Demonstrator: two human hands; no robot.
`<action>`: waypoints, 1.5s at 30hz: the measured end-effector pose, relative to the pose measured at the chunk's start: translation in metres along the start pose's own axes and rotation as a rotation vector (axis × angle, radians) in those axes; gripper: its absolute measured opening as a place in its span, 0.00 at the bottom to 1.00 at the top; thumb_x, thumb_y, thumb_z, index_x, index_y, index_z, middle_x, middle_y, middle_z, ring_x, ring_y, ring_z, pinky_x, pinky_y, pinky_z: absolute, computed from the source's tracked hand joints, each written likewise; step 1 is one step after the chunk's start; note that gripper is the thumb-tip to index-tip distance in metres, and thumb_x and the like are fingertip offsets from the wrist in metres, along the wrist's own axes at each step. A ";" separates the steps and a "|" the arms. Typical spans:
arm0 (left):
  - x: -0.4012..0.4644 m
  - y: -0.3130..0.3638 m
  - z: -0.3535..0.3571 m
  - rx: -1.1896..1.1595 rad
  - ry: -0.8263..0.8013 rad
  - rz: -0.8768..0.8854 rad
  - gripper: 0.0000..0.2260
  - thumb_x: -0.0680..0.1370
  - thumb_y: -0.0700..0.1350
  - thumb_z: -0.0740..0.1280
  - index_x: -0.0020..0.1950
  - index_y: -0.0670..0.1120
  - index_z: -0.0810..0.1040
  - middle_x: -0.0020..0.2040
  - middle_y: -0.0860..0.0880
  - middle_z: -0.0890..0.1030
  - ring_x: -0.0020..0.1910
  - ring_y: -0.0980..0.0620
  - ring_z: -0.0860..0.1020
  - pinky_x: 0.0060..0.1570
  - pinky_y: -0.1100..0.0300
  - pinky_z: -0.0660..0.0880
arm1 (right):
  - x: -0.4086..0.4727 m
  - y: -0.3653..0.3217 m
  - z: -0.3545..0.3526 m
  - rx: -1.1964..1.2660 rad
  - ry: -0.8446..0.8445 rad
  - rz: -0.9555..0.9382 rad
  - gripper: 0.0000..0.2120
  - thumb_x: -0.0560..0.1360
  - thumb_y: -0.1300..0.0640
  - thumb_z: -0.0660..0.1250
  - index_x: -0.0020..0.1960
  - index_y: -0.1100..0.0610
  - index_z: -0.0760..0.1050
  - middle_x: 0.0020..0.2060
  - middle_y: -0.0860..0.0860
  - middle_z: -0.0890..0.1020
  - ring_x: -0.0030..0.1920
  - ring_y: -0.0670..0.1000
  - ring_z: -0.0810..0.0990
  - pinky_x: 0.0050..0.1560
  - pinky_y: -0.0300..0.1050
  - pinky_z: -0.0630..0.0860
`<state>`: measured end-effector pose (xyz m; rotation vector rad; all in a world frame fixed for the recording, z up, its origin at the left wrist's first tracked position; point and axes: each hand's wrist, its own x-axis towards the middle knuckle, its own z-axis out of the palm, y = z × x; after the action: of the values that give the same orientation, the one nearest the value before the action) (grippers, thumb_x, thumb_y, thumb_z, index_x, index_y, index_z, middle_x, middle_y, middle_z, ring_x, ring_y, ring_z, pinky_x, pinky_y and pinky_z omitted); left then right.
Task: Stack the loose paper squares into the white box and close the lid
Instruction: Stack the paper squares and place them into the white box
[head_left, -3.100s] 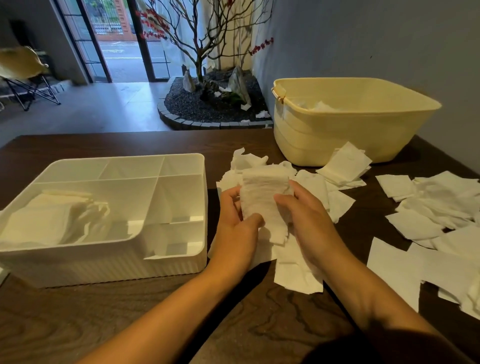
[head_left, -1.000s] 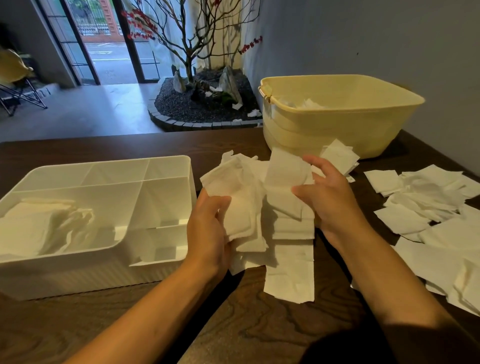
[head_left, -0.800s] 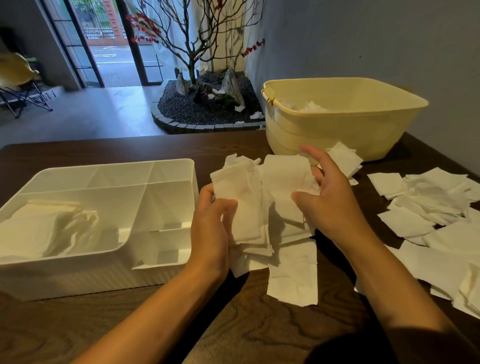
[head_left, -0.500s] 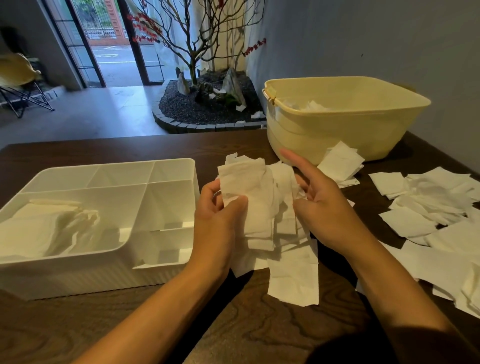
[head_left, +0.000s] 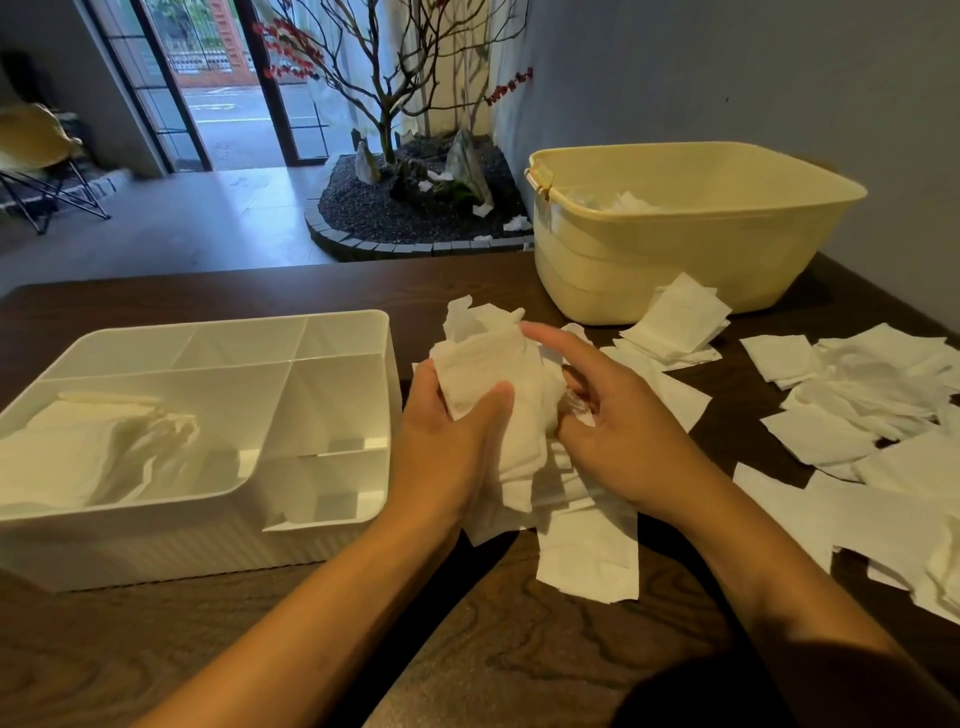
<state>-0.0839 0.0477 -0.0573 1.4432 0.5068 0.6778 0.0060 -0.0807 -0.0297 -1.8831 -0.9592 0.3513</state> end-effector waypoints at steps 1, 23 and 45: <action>0.001 0.001 0.000 0.000 -0.001 0.021 0.15 0.78 0.43 0.71 0.63 0.53 0.74 0.56 0.55 0.83 0.54 0.55 0.82 0.51 0.58 0.81 | 0.000 -0.001 0.001 0.019 0.009 0.004 0.39 0.77 0.72 0.62 0.69 0.29 0.64 0.66 0.45 0.76 0.63 0.42 0.76 0.60 0.38 0.77; -0.006 0.009 -0.004 0.066 -0.078 0.209 0.12 0.80 0.40 0.68 0.62 0.50 0.76 0.56 0.54 0.84 0.57 0.56 0.82 0.55 0.55 0.80 | 0.000 -0.010 -0.010 0.395 0.001 0.119 0.42 0.74 0.79 0.55 0.70 0.35 0.66 0.56 0.45 0.84 0.55 0.46 0.84 0.43 0.39 0.80; -0.021 0.003 0.007 0.115 -0.210 0.156 0.18 0.82 0.47 0.65 0.71 0.55 0.66 0.61 0.58 0.82 0.61 0.60 0.80 0.60 0.60 0.78 | -0.003 -0.006 0.023 0.502 0.482 -0.021 0.28 0.75 0.72 0.69 0.59 0.39 0.74 0.56 0.42 0.82 0.58 0.39 0.80 0.56 0.43 0.81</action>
<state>-0.0949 0.0283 -0.0558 1.6537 0.2743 0.6189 -0.0121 -0.0673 -0.0368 -1.4006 -0.5031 0.0987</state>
